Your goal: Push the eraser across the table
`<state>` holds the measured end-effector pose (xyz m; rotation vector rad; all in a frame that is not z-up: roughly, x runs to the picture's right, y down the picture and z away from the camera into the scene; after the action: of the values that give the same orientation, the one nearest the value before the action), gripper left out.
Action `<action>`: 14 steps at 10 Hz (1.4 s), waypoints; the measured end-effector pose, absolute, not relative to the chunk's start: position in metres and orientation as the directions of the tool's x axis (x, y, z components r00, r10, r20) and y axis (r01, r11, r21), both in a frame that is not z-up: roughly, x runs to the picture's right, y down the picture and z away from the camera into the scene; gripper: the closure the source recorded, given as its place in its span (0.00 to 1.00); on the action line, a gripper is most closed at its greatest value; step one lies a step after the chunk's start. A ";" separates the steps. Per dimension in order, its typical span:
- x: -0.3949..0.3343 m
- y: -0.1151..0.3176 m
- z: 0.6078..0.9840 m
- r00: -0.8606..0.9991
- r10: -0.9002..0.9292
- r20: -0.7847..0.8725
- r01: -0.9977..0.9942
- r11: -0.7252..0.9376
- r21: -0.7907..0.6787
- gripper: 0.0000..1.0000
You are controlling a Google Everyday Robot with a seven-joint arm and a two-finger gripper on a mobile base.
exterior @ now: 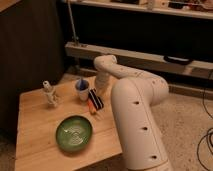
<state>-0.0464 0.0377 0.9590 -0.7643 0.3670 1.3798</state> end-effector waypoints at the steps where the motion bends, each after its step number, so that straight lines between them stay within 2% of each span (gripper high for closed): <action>1: -0.048 0.040 0.959 0.189 0.740 -0.645 -0.961 0.004 -0.277 1.00; 14: -0.069 0.051 0.957 0.228 0.746 -0.626 -0.939 -0.003 -0.345 1.00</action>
<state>-0.0694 0.0512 0.9575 -0.8138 0.2955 1.3560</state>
